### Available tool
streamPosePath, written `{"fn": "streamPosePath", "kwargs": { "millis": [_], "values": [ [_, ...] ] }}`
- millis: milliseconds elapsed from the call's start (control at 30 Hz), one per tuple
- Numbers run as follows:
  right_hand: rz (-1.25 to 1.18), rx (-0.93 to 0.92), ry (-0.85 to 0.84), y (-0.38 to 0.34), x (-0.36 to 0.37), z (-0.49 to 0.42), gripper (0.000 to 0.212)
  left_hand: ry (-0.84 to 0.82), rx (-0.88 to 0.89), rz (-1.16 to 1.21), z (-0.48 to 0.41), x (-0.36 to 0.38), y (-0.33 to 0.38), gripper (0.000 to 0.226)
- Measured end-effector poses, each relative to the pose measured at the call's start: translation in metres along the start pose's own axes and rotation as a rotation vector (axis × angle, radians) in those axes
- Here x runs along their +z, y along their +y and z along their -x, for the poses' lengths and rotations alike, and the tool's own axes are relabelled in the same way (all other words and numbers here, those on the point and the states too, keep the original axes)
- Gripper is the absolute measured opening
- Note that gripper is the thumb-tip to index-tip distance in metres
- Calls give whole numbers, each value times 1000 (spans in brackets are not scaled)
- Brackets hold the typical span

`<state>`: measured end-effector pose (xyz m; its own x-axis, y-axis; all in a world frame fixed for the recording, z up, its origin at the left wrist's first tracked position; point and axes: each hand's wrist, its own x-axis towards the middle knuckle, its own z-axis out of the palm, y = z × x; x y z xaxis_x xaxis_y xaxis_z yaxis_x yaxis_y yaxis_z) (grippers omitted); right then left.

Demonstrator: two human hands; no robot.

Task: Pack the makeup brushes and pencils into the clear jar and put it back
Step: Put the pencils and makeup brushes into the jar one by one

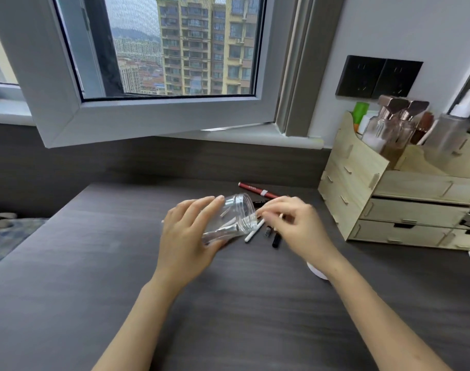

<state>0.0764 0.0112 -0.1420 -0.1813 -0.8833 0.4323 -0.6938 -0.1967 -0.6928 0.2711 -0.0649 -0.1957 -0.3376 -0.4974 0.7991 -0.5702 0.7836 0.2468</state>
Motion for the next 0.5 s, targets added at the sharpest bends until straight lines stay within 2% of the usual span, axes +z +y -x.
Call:
{"fn": "streamPosePath", "kwargs": {
  "millis": [33,100,167,233,333,500],
  "values": [
    [-53,79,102,9,-5,-6,13,21,-38,10,-1,-2,-2,68],
    [56,229,218,33,-10,-19,16,79,-111,19,-4,-5,-6,72],
    [278,342,129,56,-7,-29,18,117,-180,20,-5,-7,-9,78],
    [392,463,19,73,1,-38,23,140,-241,22,-6,-7,-10,83],
    [424,614,-55,90,13,-52,26,152,-288,17,-5,-6,-11,83],
    [376,719,-8,94,25,-61,14,151,-284,3,-5,-5,-11,82]
  ]
}}
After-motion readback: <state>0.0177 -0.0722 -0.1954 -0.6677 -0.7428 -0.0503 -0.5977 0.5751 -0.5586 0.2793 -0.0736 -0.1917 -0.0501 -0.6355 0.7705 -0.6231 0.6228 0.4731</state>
